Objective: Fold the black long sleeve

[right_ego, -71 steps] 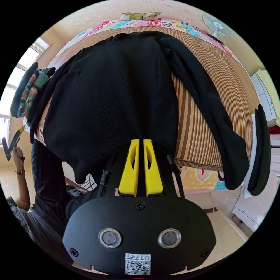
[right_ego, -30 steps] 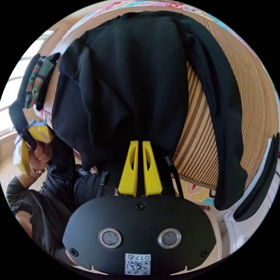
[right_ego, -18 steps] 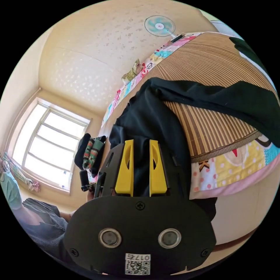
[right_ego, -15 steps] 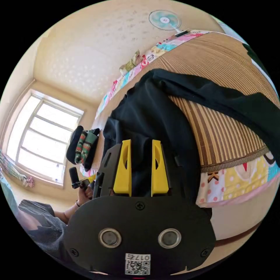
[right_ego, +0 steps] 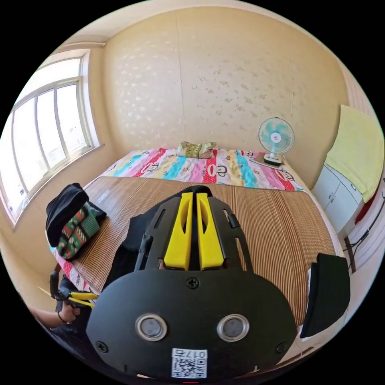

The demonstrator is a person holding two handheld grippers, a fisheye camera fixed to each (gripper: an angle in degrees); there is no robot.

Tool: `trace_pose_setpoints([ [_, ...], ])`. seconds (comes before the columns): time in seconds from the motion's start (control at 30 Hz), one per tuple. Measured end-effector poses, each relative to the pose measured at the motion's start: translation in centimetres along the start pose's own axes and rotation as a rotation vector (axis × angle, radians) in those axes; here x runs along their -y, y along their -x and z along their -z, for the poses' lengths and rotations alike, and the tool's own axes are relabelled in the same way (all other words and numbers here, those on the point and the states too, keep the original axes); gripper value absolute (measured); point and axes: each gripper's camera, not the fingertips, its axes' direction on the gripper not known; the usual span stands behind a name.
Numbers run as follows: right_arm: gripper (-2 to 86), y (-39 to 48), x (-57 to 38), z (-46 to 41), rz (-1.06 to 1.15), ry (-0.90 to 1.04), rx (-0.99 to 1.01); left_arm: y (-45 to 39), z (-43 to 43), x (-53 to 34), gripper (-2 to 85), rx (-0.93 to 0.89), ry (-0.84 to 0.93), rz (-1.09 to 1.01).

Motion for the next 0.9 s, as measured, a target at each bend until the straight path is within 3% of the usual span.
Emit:
trace_pose_setpoints([
  [0.17, 11.5, -6.5, -4.1, -8.1, -0.21, 0.296, -0.007, -1.8, -1.0, 0.6, 13.3, 0.023, 0.014, 0.048],
  [0.47, 10.3, -6.1, -27.1, -8.5, -0.183, 0.544, -0.007, -7.2, -2.6, 2.1, 8.0, 0.196, 0.084, 0.022],
  [0.6, 7.6, -6.9, -32.6, -2.9, -0.222, 0.483, -0.069, -7.7, -3.3, 4.8, 2.1, 0.085, 0.247, -0.167],
  [0.7, 9.9, -10.3, -35.7, 1.5, -0.389, 0.394, -0.081, -5.9, 1.6, 4.9, 0.9, 0.033, 0.163, -0.101],
  [0.9, 13.9, -19.1, -41.2, 6.2, -0.656, 0.309, -0.171, -5.7, 10.1, 1.0, 3.7, 0.346, 0.009, 0.059],
])
